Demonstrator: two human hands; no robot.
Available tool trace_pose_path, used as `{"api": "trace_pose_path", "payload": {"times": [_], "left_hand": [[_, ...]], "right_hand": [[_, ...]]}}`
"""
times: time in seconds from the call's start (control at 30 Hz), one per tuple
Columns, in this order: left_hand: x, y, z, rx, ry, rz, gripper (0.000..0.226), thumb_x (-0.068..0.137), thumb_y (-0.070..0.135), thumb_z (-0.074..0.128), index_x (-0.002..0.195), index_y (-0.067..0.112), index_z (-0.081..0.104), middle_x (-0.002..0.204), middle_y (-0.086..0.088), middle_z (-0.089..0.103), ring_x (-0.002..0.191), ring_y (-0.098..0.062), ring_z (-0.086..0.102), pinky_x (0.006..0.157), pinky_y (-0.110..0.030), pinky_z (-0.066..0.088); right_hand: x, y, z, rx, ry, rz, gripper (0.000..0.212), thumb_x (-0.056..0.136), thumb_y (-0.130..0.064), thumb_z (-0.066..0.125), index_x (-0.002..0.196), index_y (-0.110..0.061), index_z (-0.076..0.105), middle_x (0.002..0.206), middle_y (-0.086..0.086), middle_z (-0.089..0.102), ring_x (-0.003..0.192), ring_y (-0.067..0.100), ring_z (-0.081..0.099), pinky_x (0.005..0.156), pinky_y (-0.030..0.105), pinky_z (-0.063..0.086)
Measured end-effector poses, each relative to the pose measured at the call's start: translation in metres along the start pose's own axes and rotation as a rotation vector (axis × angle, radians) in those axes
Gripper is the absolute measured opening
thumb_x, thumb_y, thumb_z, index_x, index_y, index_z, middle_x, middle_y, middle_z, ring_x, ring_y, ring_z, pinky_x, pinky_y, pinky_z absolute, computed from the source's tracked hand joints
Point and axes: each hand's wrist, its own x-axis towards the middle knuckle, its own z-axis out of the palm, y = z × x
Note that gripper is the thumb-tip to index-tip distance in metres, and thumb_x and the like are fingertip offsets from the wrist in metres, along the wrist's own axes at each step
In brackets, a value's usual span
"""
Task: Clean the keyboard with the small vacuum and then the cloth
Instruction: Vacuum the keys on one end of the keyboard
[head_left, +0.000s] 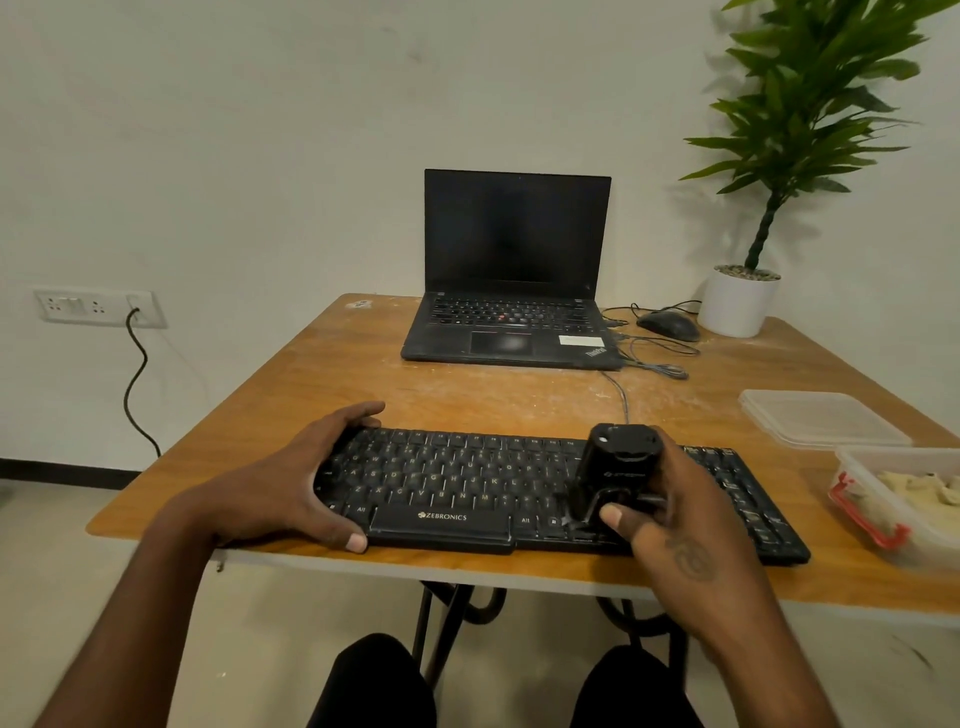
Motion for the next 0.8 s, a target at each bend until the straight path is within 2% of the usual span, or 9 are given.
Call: {"api": "trace_pose_path", "payload": {"times": [0.1, 0.2, 0.3, 0.37, 0.43, 0.57, 0.63, 0.7, 0.8], "left_hand": [[0.0, 0.0, 0.0, 0.004, 0.004, 0.001, 0.132, 0.049, 0.059, 0.099, 0.151, 0.069, 0.015, 0.154, 0.027, 0.032, 0.134, 0.006, 0.044, 0.105, -0.022, 0.048], [0.0, 0.0, 0.0, 0.003, 0.007, -0.001, 0.132, 0.05, 0.058, 0.099, 0.151, 0.068, 0.015, 0.155, 0.026, 0.032, 0.136, 0.003, 0.044, 0.107, -0.024, 0.047], [0.0, 0.003, 0.0, 0.011, 0.013, -0.001, 0.132, 0.05, 0.057, 0.099, 0.151, 0.068, 0.016, 0.154, 0.028, 0.032, 0.134, 0.007, 0.044, 0.106, -0.021, 0.047], [-0.001, 0.004, 0.001, 0.013, 0.012, -0.002, 0.131, 0.051, 0.057, 0.099, 0.151, 0.068, 0.016, 0.154, 0.029, 0.032, 0.132, 0.01, 0.044, 0.105, -0.02, 0.047], [-0.002, 0.003, 0.001, 0.01, 0.01, 0.001, 0.13, 0.051, 0.057, 0.099, 0.151, 0.068, 0.016, 0.153, 0.029, 0.032, 0.131, 0.012, 0.043, 0.105, -0.022, 0.047], [-0.004, 0.005, -0.001, 0.006, -0.012, -0.001, 0.129, 0.053, 0.058, 0.098, 0.151, 0.068, 0.015, 0.154, 0.032, 0.031, 0.136, 0.009, 0.042, 0.106, -0.022, 0.047], [-0.009, 0.013, -0.001, 0.026, -0.018, -0.016, 0.128, 0.053, 0.061, 0.098, 0.15, 0.07, 0.014, 0.155, 0.033, 0.029, 0.138, 0.006, 0.041, 0.105, -0.021, 0.047], [-0.016, 0.03, 0.005, 0.078, 0.069, 0.0, 0.123, 0.053, 0.07, 0.093, 0.147, 0.072, 0.015, 0.153, 0.036, 0.026, 0.138, 0.006, 0.039, 0.102, -0.02, 0.047], [-0.02, 0.075, 0.037, 0.12, 0.385, 0.138, 0.1, 0.063, 0.077, 0.082, 0.146, 0.069, 0.026, 0.146, 0.042, 0.036, 0.133, 0.012, 0.041, 0.106, -0.031, 0.049]], "right_hand": [[-0.002, -0.003, 0.002, -0.026, 0.025, -0.027, 0.056, 0.085, -0.009, 0.073, 0.129, -0.037, 0.051, 0.11, -0.02, 0.065, 0.109, 0.011, 0.06, 0.086, 0.036, 0.045], [-0.002, -0.009, 0.019, -0.084, 0.019, -0.088, 0.065, 0.088, -0.012, 0.071, 0.142, -0.035, 0.043, 0.105, -0.015, 0.066, 0.096, 0.006, 0.062, 0.077, 0.03, 0.048], [-0.003, -0.016, 0.033, -0.121, -0.019, -0.121, 0.066, 0.091, -0.014, 0.069, 0.145, -0.035, 0.038, 0.092, -0.019, 0.06, 0.072, -0.003, 0.055, 0.065, 0.013, 0.041], [-0.002, -0.014, 0.034, -0.039, -0.026, -0.102, 0.066, 0.089, -0.014, 0.071, 0.144, -0.034, 0.041, 0.107, -0.014, 0.068, 0.092, 0.002, 0.064, 0.078, 0.023, 0.052], [-0.001, -0.011, 0.029, 0.082, -0.009, -0.071, 0.068, 0.086, -0.012, 0.073, 0.142, -0.037, 0.045, 0.127, -0.015, 0.065, 0.119, 0.006, 0.059, 0.099, 0.039, 0.05], [-0.002, -0.01, 0.018, 0.232, 0.01, -0.081, 0.064, 0.085, -0.004, 0.072, 0.126, -0.049, 0.051, 0.109, -0.043, 0.059, 0.102, -0.027, 0.049, 0.092, 0.02, 0.042], [-0.002, -0.008, 0.015, 0.245, 0.011, -0.065, 0.066, 0.086, -0.006, 0.071, 0.135, -0.044, 0.05, 0.123, -0.038, 0.056, 0.113, -0.023, 0.046, 0.102, 0.027, 0.042], [0.001, -0.008, 0.013, 0.275, 0.013, -0.041, 0.068, 0.087, -0.006, 0.07, 0.143, -0.037, 0.047, 0.133, -0.027, 0.054, 0.129, -0.004, 0.044, 0.11, 0.036, 0.037], [0.0, -0.014, 0.013, 0.364, -0.001, -0.095, 0.063, 0.087, -0.003, 0.07, 0.132, -0.042, 0.053, 0.118, -0.034, 0.057, 0.116, -0.01, 0.05, 0.098, 0.021, 0.039]]}}
